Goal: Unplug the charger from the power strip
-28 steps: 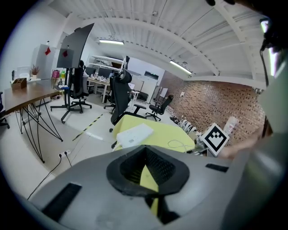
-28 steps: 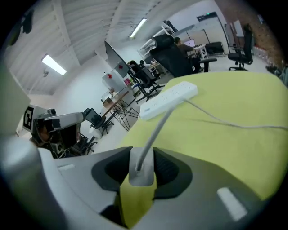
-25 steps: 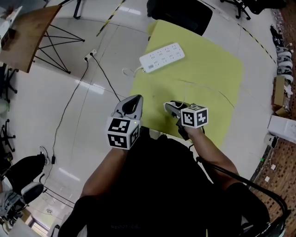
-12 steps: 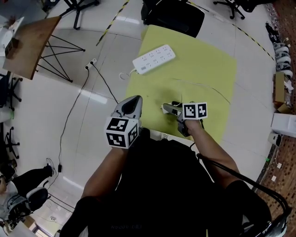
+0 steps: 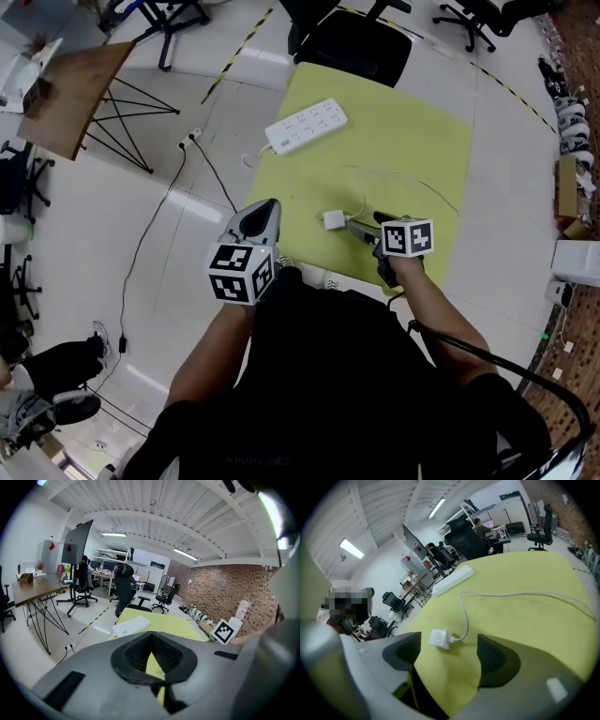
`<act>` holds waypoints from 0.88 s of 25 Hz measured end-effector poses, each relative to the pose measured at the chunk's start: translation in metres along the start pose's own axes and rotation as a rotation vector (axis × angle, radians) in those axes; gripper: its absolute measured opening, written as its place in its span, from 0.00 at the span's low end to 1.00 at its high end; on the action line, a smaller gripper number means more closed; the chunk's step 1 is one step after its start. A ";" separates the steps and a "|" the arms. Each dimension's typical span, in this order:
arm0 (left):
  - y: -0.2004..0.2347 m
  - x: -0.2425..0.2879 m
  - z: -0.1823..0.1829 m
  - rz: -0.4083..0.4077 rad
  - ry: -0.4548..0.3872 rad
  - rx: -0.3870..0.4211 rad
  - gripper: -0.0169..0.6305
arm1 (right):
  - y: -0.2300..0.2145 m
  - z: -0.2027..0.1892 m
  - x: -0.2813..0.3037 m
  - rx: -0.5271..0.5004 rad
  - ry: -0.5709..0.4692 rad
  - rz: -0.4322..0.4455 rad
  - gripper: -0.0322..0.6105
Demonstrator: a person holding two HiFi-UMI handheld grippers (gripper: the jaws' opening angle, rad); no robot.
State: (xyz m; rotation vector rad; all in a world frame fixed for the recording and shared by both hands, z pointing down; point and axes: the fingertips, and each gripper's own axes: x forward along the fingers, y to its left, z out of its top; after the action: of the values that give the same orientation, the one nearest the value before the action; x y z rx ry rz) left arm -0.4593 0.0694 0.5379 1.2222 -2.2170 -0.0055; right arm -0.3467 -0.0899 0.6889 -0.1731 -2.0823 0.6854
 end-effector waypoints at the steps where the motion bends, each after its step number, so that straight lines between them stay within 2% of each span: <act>1: -0.002 -0.004 -0.001 0.013 -0.005 -0.002 0.03 | -0.001 -0.001 -0.008 -0.011 -0.010 -0.004 0.63; 4: -0.012 -0.017 -0.004 0.047 -0.026 -0.010 0.03 | 0.004 0.001 -0.032 -0.038 -0.084 0.021 0.61; 6: -0.022 -0.027 -0.004 0.058 -0.048 -0.030 0.03 | 0.021 0.008 -0.052 -0.115 -0.162 0.058 0.53; 8: -0.029 -0.040 -0.002 0.068 -0.082 -0.072 0.03 | 0.047 0.016 -0.071 -0.248 -0.232 0.096 0.39; 10: -0.030 -0.054 0.000 0.091 -0.114 -0.114 0.03 | 0.075 0.021 -0.087 -0.360 -0.282 0.143 0.20; 11: -0.029 -0.061 -0.001 0.104 -0.124 -0.127 0.03 | 0.088 0.023 -0.092 -0.388 -0.300 0.173 0.10; 12: -0.029 -0.068 -0.003 0.116 -0.130 -0.135 0.03 | 0.100 0.023 -0.096 -0.399 -0.312 0.207 0.05; 16: -0.032 -0.094 -0.019 0.154 -0.131 -0.143 0.03 | 0.135 0.022 -0.109 -0.401 -0.352 0.308 0.05; 22: -0.030 -0.108 -0.022 0.169 -0.127 -0.100 0.03 | 0.149 0.029 -0.128 -0.401 -0.439 0.282 0.05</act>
State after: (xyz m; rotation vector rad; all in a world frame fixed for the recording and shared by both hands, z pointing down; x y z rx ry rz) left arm -0.3826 0.1413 0.4939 1.0032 -2.3928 -0.1285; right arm -0.3157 -0.0246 0.5036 -0.5959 -2.6376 0.4894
